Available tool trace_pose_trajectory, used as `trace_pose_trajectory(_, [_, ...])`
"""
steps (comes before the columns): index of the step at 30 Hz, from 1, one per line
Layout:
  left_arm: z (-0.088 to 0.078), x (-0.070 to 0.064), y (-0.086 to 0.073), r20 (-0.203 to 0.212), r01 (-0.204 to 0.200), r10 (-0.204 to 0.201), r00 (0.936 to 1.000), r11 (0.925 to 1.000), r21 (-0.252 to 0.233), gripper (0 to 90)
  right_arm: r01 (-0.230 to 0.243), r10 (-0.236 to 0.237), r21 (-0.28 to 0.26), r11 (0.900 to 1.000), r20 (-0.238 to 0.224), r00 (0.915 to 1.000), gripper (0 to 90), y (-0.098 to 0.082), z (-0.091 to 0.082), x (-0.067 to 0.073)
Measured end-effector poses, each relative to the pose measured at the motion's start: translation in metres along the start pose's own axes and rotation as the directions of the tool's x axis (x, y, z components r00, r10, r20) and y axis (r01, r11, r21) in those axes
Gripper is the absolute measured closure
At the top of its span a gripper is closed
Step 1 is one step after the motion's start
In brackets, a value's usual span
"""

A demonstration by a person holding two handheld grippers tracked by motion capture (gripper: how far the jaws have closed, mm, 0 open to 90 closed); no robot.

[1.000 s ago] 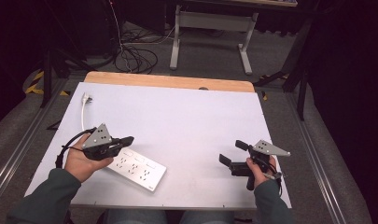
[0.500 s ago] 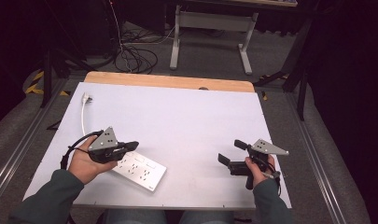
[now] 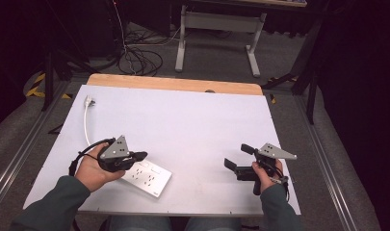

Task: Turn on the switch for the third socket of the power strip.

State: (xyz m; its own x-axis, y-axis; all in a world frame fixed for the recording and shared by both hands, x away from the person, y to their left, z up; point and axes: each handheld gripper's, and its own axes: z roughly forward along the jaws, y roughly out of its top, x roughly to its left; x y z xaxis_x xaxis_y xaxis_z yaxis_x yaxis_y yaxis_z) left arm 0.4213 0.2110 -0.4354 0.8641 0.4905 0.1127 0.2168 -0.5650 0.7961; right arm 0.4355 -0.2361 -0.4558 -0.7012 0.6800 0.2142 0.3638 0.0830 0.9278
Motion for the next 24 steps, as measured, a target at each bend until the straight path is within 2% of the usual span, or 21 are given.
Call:
trace_pose_trajectory(8, [0.006,-0.003,0.0,0.022,-0.019,0.018,0.9996,0.9989,0.042,89.9,0.0,0.0,0.001,1.0,-0.001,1.0,1.9,0.0,0.0,0.0])
trace_pose_trajectory(16, [0.016,-0.008,0.002,0.034,-0.077,0.074,0.9967,0.9916,0.104,90.0,0.0,0.0,0.007,1.0,0.003,1.0,1.9,0.0,0.001,0.0])
trace_pose_trajectory(17, [0.018,-0.009,0.002,0.037,-0.094,0.09,0.9953,0.988,0.123,89.9,0.0,0.0,0.007,1.0,0.003,1.0,1.9,0.0,0.001,0.0])
trace_pose_trajectory(24, [0.021,-0.011,0.003,0.04,-0.105,0.101,0.9941,0.9851,0.136,89.9,0.0,0.0,0.007,1.0,0.002,1.0,1.9,0.0,0.001,0.0])
